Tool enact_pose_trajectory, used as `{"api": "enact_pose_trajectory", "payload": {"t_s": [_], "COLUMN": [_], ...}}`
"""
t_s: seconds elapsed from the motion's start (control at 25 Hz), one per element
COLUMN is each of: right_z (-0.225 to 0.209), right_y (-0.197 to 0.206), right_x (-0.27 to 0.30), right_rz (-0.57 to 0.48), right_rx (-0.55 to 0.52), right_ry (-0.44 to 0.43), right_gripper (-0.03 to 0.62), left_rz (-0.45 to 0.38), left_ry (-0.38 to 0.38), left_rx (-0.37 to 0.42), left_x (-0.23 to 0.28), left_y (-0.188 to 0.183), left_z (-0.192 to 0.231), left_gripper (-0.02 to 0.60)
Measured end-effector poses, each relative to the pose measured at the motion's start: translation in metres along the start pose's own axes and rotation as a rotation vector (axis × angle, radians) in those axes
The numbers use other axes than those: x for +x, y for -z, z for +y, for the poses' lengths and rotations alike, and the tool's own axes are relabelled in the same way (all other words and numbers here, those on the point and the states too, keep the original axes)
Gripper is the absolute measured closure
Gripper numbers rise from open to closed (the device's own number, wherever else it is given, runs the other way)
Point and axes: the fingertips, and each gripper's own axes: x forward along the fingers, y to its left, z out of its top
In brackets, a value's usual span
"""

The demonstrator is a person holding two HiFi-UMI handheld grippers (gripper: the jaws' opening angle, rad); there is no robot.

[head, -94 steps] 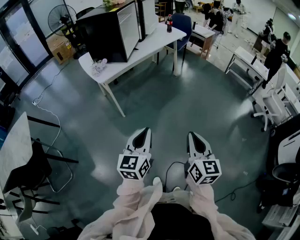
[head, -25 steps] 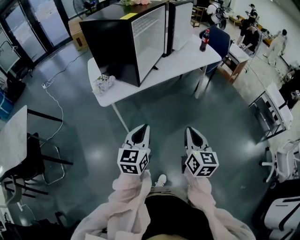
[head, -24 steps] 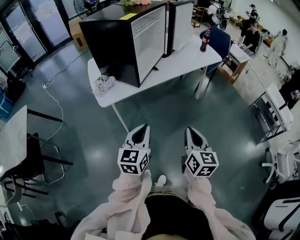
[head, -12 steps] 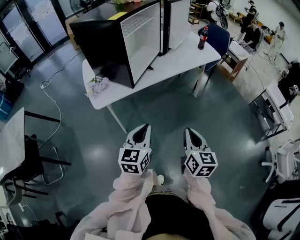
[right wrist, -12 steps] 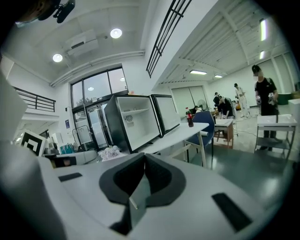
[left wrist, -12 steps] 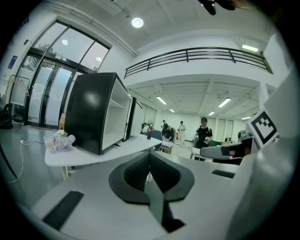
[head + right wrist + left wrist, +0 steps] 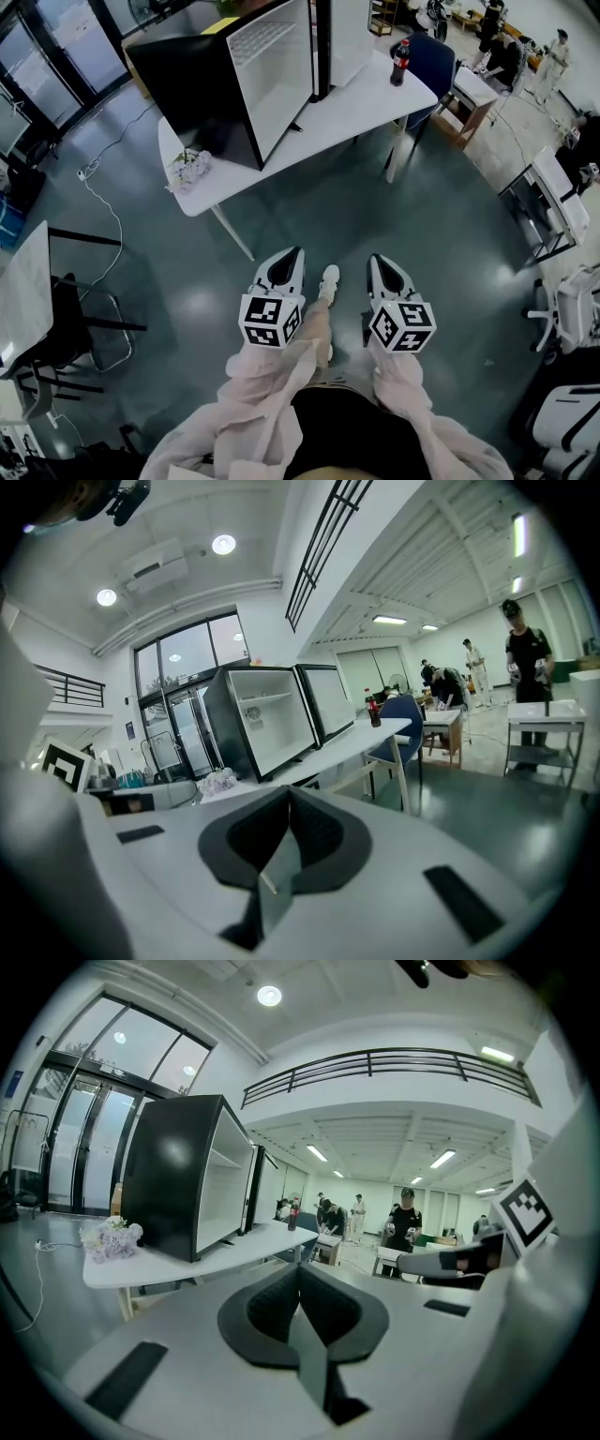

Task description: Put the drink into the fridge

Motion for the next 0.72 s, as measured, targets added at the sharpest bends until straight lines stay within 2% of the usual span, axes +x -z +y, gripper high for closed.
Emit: {"api": "enact_pose_trajectory", "payload": {"t_s": [0.32, 0.56, 0.72], "right_z": [-0.015, -0.023, -0.034], "right_y": [-0.018, -0.036, -0.061], "right_x": [0.042, 0.099, 0.139], "right_rz": [-0.005, 0.012, 0.010], "right_rx": [-0.010, -0.042, -0.048], "right_ry": [-0.005, -0.038, -0.046], "right_gripper": [0.580, 0.580, 0.580], "left_rz": [-0.019, -0.032, -0.046], "left_ry": [-0.009, -0.030, -0.041], "left_rx": [-0.009, -0.034, -0.017], "left_x": [0.040, 0.087, 0.123], "left_y": [-0.014, -0.026, -0.049], "left_z": [0.018, 0.045, 0.062], "left_gripper": [0.569, 0.569, 0.569]}}
